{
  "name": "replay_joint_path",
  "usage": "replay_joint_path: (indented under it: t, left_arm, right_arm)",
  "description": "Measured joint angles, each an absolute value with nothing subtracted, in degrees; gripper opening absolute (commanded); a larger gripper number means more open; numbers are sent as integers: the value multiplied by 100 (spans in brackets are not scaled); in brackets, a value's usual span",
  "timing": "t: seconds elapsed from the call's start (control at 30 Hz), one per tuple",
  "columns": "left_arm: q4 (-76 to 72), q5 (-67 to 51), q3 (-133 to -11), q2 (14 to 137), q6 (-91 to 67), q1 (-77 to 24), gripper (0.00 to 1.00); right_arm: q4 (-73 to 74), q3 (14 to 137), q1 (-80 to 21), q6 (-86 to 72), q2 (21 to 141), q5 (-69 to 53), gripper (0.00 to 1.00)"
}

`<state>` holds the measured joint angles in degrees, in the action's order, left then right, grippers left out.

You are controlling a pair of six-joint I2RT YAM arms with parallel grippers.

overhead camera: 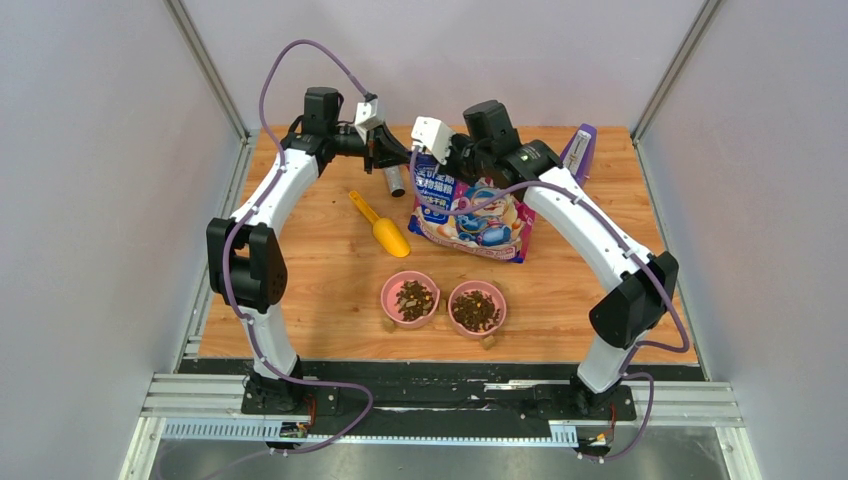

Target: Serve the pet food

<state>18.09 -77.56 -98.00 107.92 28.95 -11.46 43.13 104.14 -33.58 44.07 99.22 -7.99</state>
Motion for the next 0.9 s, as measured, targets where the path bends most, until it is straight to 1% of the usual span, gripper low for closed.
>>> replay_joint_path:
  t: [0.37, 0.63, 0.9]
  left_arm:
    - [1865, -7728, -9800, 10792, 2978, -1111, 0]
    - [1887, -7741, -9800, 10792, 2993, -1111, 0]
    - [1907, -7776, -9800, 10792, 2989, -1100, 0]
  right_arm:
    - [4816, 9874, -2676, 4338, 9205, -871, 0]
    - [4842, 9391, -2296, 4191, 8698, -980, 0]
    - [5063, 8884, -1570, 4049, 7999, -1055, 0]
